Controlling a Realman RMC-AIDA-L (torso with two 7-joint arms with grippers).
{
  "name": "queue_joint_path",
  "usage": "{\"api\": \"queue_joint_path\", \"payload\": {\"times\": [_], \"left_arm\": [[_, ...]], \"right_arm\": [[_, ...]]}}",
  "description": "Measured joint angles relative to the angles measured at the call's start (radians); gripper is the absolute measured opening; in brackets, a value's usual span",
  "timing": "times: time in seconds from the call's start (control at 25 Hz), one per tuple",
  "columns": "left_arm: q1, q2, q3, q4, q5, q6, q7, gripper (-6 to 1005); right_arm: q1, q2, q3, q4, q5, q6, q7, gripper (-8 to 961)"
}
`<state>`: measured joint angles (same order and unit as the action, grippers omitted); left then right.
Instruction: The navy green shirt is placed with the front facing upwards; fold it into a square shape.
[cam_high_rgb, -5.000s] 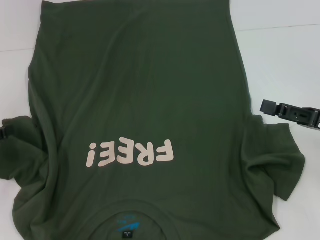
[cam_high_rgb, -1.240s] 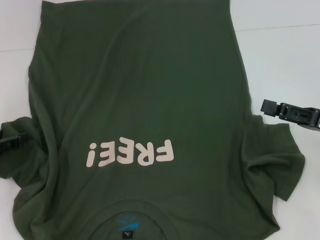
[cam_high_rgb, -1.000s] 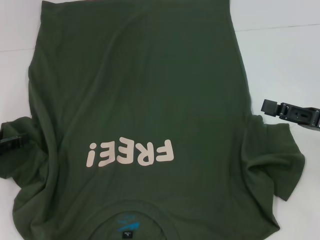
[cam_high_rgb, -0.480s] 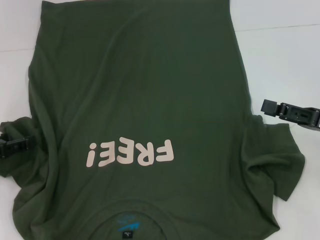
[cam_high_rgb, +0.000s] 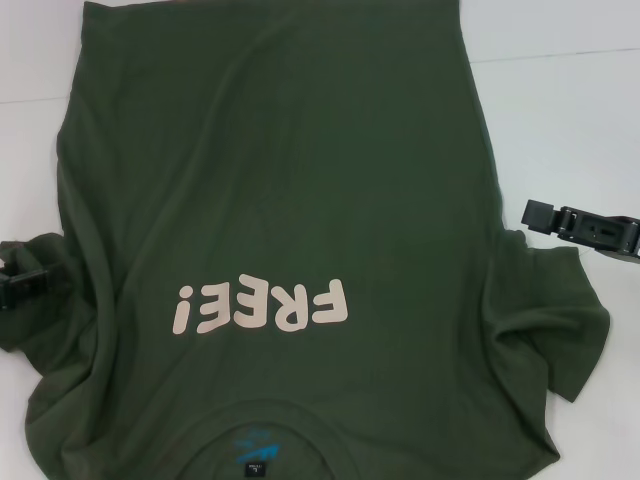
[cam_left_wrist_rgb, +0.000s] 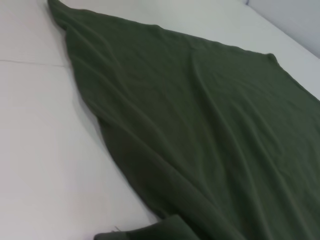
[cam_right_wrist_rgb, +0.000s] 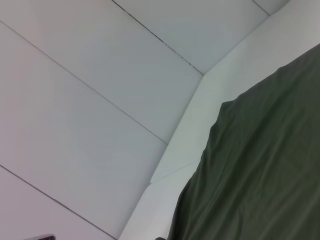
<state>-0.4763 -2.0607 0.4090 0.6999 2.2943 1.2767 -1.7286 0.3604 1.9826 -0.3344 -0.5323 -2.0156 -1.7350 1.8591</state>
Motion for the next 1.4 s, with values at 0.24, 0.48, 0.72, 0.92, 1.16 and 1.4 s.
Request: {"api": "queue_joint_path", "payload": {"times": [0.24,0.48,0.72,0.92,1.16,1.4], "left_arm": [[-0.003,-0.001,0.004,0.001,0.008,-0.004,-0.009,625],[-0.004,-0.001,0.008,0.003,0.009,-0.005,-0.016,417],[-0.004,-0.001,0.008,0.005,0.010,-0.005,-0.017,178],[-0.005,-0.001,0.009,0.006,0.010,-0.002,-0.018,59],[-0.005,0.000,0.004,0.031,0.001,0.035,-0.021,33],[0.006,-0.010,-0.003,0.110,-0.038,0.146,-0.056,34]], "right_arm": [[-0.001,0.002,0.000,0.000,0.000,0.001,-0.001,826],[-0.003,0.004,0.000,0.000,0.000,0.002,-0.003,826],[-0.003,0.004,0.000,0.000,0.000,0.004,-0.003,826],[-0.003,0.004,0.000,0.000,0.000,0.005,-0.004,826],[-0.003,0.007,0.001,0.000,0.000,0.008,-0.007,826],[-0.002,0.008,0.011,0.000,0.000,0.008,-0.010,826]]}}
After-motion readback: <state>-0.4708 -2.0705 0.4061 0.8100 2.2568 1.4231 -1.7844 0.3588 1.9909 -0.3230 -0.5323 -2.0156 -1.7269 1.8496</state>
